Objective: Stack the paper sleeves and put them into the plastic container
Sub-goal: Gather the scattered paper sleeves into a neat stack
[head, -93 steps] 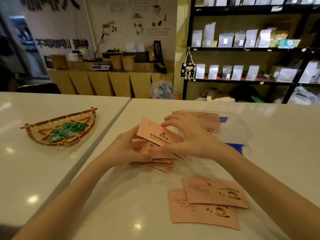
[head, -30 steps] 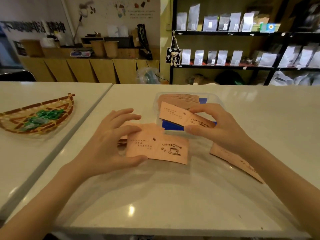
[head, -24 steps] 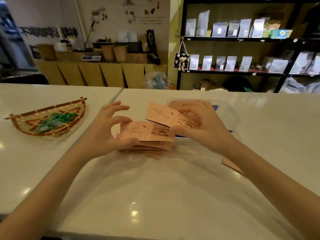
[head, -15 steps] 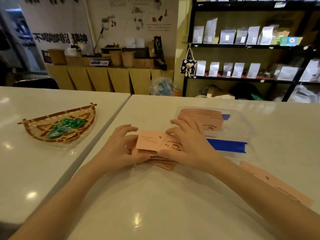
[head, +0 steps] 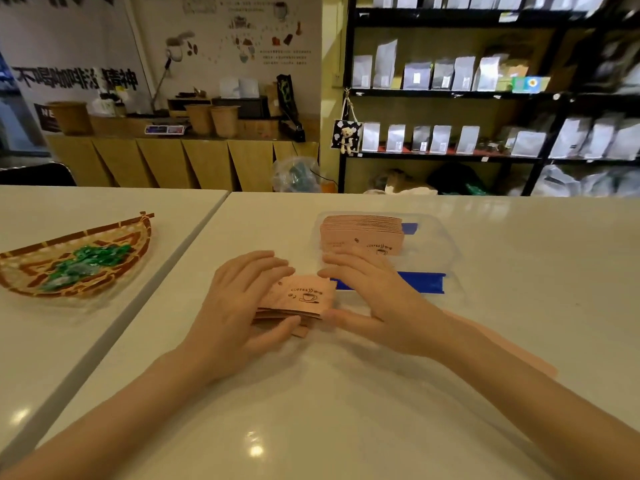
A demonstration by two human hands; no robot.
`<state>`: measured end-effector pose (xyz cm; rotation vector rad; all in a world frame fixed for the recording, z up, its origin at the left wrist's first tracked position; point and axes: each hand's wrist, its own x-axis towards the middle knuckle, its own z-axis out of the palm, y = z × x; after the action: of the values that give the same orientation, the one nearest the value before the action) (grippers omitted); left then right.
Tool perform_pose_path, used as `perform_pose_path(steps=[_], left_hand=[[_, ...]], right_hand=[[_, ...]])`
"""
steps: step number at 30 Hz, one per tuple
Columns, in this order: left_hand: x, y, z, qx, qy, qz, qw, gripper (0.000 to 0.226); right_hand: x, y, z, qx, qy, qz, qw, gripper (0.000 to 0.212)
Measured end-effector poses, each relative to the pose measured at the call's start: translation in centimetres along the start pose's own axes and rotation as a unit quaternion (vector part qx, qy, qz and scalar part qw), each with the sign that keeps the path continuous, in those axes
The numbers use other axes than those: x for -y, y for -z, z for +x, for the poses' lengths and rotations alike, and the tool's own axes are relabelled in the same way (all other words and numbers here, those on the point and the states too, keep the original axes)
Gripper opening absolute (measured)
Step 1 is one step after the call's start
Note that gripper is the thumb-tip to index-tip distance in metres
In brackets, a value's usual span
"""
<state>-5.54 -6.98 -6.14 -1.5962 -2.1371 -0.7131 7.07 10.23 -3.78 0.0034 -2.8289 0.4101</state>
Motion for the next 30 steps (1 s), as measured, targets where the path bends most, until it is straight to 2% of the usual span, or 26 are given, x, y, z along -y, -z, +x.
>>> perform_pose_path(steps=[3,7,10,12,14,16,19,22,25,30], left_hand=[[-3.9,-0.8,1.4,0.039,-0.088,-0.036,0.995,0.051],[-8.9,-2.9,3.9,0.137,-0.134,-0.104,0.976,0.059],[-11.2,-5.4,5.7,0.204,-0.144,-0.096,0.964,0.066],[-11.9,-6.9,6.6,0.248,-0.128,-0.115,0.953,0.069],[-12.4,-8.2,7.1,0.276,-0.105,-0.147,0.944,0.071],[-12.6,-9.0,7.4,0.29,-0.1,-0.16,0.938,0.072],[-12.7,-9.4,7.7,0.297,-0.106,-0.156,0.936,0.072],[-12.6,-9.4,7.8,0.307,-0.107,-0.141,0.935,0.071],[-12.5,-9.7,7.9,0.323,-0.096,-0.118,0.934,0.069],[-12.5,-9.6,7.8,0.3,-0.078,-0.134,0.941,0.067]], right_hand=[[-1.0,1.7,-3.2,-0.039,0.007,0.006,0.999,0.047],[-3.0,3.5,-7.2,-0.066,-0.065,0.012,0.996,0.045],[-4.5,4.2,-10.4,-0.079,-0.133,0.01,0.988,0.05],[-5.4,4.3,-12.3,-0.076,-0.173,-0.002,0.982,0.062],[-6.1,4.3,-13.6,-0.057,-0.207,-0.023,0.976,0.063],[-6.6,4.2,-14.6,-0.021,-0.231,-0.052,0.971,0.062],[-7.1,4.1,-15.5,0.014,-0.247,-0.091,0.965,0.074],[-7.3,4.0,-15.8,0.023,-0.257,-0.101,0.961,0.077],[-7.3,3.9,-15.8,0.024,-0.257,-0.089,0.962,0.07],[-7.7,3.8,-15.9,-0.006,-0.237,-0.058,0.97,0.062]])
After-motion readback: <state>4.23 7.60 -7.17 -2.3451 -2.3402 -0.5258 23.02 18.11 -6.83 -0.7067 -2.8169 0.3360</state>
